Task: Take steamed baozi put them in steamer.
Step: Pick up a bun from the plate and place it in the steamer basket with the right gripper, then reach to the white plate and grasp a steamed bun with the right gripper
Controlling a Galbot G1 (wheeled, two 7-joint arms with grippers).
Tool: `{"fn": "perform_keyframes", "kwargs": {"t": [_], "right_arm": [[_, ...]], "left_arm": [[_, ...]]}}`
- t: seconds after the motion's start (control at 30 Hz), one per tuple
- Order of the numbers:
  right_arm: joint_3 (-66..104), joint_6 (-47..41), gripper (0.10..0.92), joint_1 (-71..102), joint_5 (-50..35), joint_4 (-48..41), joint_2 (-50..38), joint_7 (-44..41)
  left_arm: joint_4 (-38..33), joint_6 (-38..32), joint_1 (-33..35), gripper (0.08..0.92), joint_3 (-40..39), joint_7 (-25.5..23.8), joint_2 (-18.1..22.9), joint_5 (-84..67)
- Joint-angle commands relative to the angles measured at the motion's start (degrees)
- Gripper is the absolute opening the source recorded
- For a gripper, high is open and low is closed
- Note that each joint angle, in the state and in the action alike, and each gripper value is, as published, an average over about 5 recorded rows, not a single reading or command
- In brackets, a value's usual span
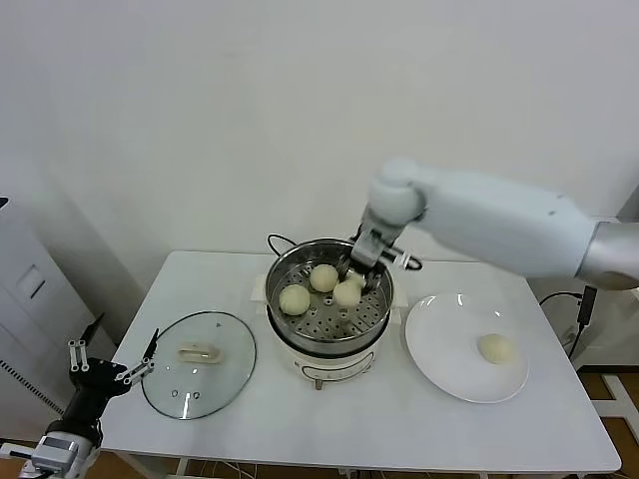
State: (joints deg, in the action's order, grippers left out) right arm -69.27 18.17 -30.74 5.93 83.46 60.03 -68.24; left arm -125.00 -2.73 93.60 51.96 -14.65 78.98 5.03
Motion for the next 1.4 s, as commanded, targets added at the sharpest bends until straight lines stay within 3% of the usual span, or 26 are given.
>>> {"fn": "perform_keyframes", "kwargs": {"t": [0.03, 0.47, 0.7, 0.77, 0.87, 1.0, 1.1, 1.23, 1.4], "right_arm": [[2.2, 9.6, 0.465, 7.8, 14.3, 5.9, 3.5, 0.4], [5.4, 12.8, 0.489, 10.2, 17.0, 1.5, 3.8, 2.1], [9.3, 10.4, 0.659, 6.8, 12.0, -4.1, 3.2, 1.6], [10.6, 7.6, 0.719, 4.4, 7.0, -8.0, 2.5, 1.4], [8.7, -0.7, 0.791, -1.0, -7.0, -15.9, 0.7, 1.5], [2.8, -12.4, 0.82, -7.6, -25.2, -27.2, -1.7, 1.2], [-1.4, -17.5, 0.822, -11.2, -32.2, -35.6, -3.1, -0.7], [-4.7, -20.0, 0.823, -10.0, -30.9, -40.7, -6.9, -3.4], [-1.8, -21.4, 0.823, -0.9, -21.1, -34.6, -16.0, -2.6]], "left_arm": [[0.1, 0.0, 0.0, 0.823, -0.1, 0.0, 0.3, 0.0], [0.8, 0.3, -0.9, 0.823, -0.4, 0.1, 0.1, 0.2], [1.1, 0.2, -1.0, 0.823, -0.3, 0.1, 0.0, 0.1], [1.3, 0.1, -0.9, 0.823, -0.3, 0.0, 0.1, 0.0], [1.5, 0.0, -0.9, 0.823, -0.3, 0.0, 0.0, 0.0], [1.6, -0.1, -1.0, 0.823, -0.3, 0.0, -0.2, -0.1], [1.7, 0.0, -1.2, 0.823, -0.4, 0.0, -0.4, -0.1], [1.7, 0.2, -1.7, 0.823, -0.8, 0.1, -0.5, 0.0], [1.7, 0.4, -2.0, 0.823, -1.4, 0.1, -0.5, 0.2]]}}
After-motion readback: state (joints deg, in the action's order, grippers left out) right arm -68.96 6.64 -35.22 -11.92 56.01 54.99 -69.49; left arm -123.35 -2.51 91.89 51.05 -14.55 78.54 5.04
